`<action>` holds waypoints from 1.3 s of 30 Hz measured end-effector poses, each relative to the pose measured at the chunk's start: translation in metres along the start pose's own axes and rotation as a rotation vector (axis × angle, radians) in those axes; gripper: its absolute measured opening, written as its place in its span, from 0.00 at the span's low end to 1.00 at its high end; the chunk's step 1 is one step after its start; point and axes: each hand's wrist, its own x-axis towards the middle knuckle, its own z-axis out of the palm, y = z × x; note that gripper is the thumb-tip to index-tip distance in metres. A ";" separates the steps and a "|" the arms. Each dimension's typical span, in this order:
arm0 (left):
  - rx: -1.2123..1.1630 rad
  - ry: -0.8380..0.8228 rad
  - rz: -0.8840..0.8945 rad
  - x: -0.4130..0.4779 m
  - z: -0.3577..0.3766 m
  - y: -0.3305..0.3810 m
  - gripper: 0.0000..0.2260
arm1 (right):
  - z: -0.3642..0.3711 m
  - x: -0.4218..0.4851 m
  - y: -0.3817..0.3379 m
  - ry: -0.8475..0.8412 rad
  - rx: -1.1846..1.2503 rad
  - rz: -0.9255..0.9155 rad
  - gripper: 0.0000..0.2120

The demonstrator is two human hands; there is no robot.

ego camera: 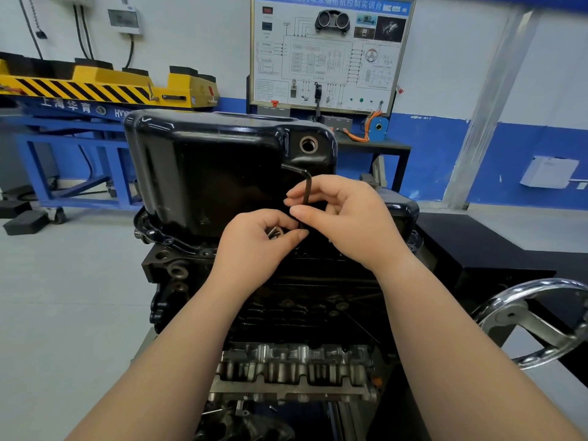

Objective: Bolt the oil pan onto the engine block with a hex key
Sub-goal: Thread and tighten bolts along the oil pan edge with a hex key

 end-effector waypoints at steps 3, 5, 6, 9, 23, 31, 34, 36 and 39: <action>0.010 -0.007 -0.012 0.000 0.000 0.000 0.02 | -0.004 -0.001 -0.002 -0.050 0.081 0.005 0.10; 0.008 -0.005 -0.007 0.000 -0.001 0.000 0.04 | -0.003 -0.001 -0.002 -0.060 0.104 0.019 0.10; 0.007 -0.005 -0.006 0.000 -0.001 0.001 0.04 | -0.003 0.000 -0.001 -0.045 0.102 0.025 0.09; 0.012 -0.006 0.002 -0.001 -0.001 0.001 0.04 | 0.002 0.001 -0.001 0.022 0.066 0.020 0.06; 0.015 0.001 0.001 -0.001 -0.001 0.001 0.01 | 0.000 -0.004 -0.003 -0.024 0.049 -0.019 0.10; 0.009 -0.004 0.005 -0.001 -0.001 0.003 0.02 | 0.004 -0.001 0.001 0.066 0.072 -0.008 0.07; 0.006 0.000 0.007 -0.001 -0.001 0.003 0.02 | 0.005 -0.002 0.000 0.068 0.085 -0.018 0.07; 0.005 -0.002 0.009 -0.002 -0.001 0.003 0.02 | 0.004 -0.002 -0.001 0.050 0.090 -0.017 0.05; 0.000 -0.002 0.004 -0.002 -0.001 0.003 0.02 | -0.001 -0.003 -0.001 0.006 0.099 -0.013 0.05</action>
